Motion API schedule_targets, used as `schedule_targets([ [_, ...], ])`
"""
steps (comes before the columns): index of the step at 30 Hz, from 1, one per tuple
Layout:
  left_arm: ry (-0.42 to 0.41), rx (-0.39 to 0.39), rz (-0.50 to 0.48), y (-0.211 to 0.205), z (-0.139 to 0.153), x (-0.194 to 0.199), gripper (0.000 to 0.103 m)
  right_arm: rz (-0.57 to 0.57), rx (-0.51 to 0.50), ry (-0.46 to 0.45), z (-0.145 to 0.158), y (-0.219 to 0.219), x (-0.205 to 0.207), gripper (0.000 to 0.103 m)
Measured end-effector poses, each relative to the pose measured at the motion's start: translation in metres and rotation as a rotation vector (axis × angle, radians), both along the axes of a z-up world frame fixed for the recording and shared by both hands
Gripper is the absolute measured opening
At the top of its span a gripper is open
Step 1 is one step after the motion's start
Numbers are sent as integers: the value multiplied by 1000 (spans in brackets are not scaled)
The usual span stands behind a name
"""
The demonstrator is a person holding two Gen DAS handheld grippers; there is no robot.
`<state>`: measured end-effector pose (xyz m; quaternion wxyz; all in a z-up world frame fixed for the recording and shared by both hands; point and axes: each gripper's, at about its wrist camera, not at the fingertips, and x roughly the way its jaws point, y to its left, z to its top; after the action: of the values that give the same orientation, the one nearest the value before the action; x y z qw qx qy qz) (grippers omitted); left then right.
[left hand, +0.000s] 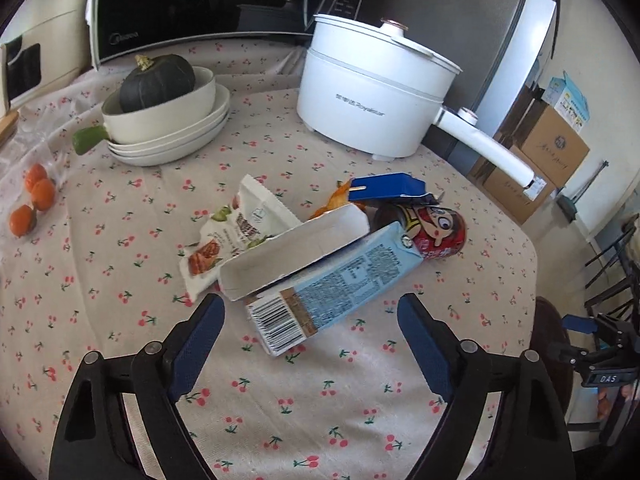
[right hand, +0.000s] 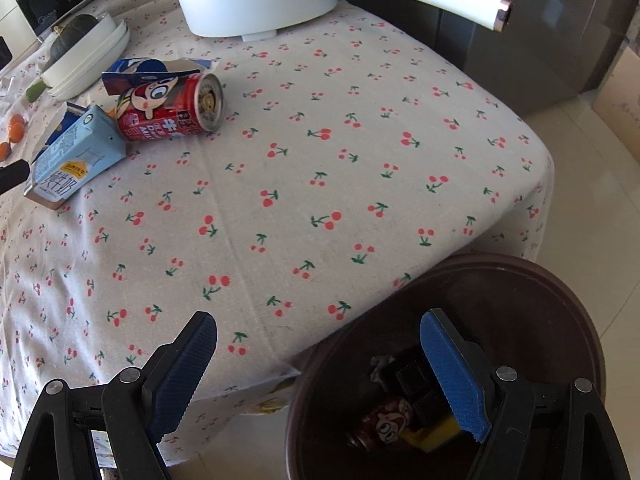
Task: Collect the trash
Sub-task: 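Move the left gripper to the milk carton on the table, then grasp the light-blue milk carton with the left gripper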
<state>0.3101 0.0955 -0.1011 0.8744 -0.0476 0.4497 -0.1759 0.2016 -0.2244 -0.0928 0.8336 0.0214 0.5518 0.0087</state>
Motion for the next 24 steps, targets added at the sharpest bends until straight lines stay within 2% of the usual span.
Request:
schedule_targets([
  [2, 6, -25, -54, -11, -1, -3, 80, -3, -6, 2, 0, -5, 0, 87],
  [5, 8, -23, -138, -28, 0, -12, 79, -12, -3, 4, 1, -12, -2, 87],
  [8, 84, -76, -249, -44, -2, -17, 71, -19, -3, 5, 2, -17, -3, 87],
  [11, 117, -1, -347, -67, -5, -27, 67, -21, -2, 7, 2, -21, -5, 87],
  [13, 77, 57, -342, -74, 1, -30, 67, -23, 2, 6, 3, -23, -7, 87],
  [18, -3, 167, -240, -68, 15, -15, 67, -28, 12, -1, 6, -28, -8, 87],
  [24, 28, 310, -262, -66, 5, 6, 67, -35, 20, 4, 4, -31, -7, 87],
])
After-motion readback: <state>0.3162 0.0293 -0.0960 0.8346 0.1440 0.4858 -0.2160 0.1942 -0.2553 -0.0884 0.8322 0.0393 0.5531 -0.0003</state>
